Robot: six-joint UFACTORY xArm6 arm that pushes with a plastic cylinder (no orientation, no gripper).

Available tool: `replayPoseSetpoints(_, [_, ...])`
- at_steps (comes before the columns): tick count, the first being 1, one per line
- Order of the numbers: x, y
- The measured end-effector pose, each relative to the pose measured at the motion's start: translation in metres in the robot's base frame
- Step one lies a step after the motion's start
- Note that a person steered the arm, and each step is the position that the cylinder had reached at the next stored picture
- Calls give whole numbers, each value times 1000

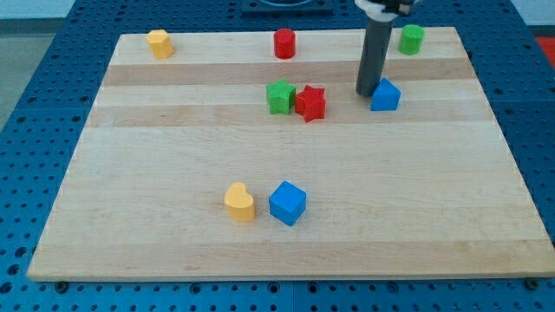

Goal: Slide yellow hexagon closer to the blue triangle and red circle

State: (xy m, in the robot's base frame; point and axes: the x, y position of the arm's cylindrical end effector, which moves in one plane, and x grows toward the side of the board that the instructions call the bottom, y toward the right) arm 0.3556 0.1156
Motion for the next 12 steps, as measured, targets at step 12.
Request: replayPoseSetpoints(12, [49,-212])
